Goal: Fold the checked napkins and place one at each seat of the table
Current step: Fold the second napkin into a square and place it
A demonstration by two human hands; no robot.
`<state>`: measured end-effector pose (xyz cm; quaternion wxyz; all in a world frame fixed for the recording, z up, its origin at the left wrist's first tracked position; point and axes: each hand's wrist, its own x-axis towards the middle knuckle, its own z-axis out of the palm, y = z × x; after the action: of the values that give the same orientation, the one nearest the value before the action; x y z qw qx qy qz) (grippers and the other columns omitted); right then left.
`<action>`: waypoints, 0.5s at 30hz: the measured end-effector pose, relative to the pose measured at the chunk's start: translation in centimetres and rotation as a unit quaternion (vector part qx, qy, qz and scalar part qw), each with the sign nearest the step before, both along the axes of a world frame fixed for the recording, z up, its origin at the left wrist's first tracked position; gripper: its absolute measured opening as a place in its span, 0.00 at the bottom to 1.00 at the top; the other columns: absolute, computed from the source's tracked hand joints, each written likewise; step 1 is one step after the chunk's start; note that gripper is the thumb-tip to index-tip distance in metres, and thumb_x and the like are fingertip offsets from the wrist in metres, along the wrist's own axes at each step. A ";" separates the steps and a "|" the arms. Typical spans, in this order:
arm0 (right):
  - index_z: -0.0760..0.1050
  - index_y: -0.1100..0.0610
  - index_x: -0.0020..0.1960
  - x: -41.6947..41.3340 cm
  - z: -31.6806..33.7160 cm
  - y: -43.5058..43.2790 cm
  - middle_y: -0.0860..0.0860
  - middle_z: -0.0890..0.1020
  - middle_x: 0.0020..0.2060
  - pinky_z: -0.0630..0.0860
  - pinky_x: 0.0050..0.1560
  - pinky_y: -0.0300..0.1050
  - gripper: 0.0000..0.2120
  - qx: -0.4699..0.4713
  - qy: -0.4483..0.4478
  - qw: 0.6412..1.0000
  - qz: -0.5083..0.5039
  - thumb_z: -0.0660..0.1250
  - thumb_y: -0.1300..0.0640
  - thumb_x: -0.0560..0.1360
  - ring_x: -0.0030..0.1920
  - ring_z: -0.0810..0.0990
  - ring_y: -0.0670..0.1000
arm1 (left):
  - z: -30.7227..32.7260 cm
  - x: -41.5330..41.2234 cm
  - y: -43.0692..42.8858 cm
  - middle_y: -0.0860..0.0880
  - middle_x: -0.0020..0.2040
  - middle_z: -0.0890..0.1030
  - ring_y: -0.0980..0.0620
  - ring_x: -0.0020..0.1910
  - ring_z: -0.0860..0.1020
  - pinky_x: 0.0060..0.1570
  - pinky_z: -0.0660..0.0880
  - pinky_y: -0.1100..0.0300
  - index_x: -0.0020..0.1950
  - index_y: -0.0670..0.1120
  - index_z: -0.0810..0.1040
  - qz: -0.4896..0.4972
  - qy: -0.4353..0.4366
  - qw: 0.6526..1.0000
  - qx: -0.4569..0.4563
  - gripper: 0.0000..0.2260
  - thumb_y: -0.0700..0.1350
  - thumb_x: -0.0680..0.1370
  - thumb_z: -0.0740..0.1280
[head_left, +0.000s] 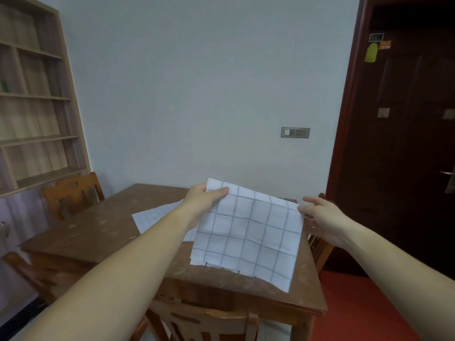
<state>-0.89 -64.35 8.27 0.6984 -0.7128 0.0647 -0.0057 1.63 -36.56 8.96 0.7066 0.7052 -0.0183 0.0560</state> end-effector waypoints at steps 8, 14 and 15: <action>0.69 0.54 0.71 0.4 0.3 -0.1 0.52 0.79 0.44 0.74 0.39 0.43 0.21 0.013 -0.074 0.995 -0.073 0.65 0.62 0.79 0.41 0.79 0.52 | 0.5 -0.8 0.0 0.44 0.45 0.85 0.49 0.41 0.82 0.41 0.78 0.59 0.51 0.40 0.82 -0.023 0.072 0.997 -0.032 0.07 0.40 0.75 0.73; 0.70 0.57 0.70 1.3 0.1 -0.2 0.55 0.81 0.44 0.79 0.48 0.48 0.22 0.034 -0.088 0.991 -0.096 0.68 0.63 0.77 0.47 0.81 0.56 | 0.2 -0.4 0.0 0.44 0.56 0.83 0.46 0.53 0.82 0.54 0.79 0.52 0.63 0.43 0.79 0.022 0.034 0.998 -0.038 0.21 0.43 0.71 0.76; 0.69 0.57 0.71 1.4 0.2 -0.2 0.55 0.81 0.44 0.79 0.47 0.47 0.24 0.035 -0.090 0.990 -0.099 0.69 0.64 0.76 0.48 0.82 0.57 | 0.2 -0.4 0.0 0.44 0.60 0.80 0.45 0.58 0.80 0.60 0.76 0.49 0.67 0.47 0.76 0.032 0.025 0.999 -0.033 0.28 0.46 0.68 0.78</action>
<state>0.47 -64.60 8.45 0.7221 -0.6743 0.0718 -0.1368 1.21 -36.58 9.16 0.7275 0.6829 0.0240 0.0616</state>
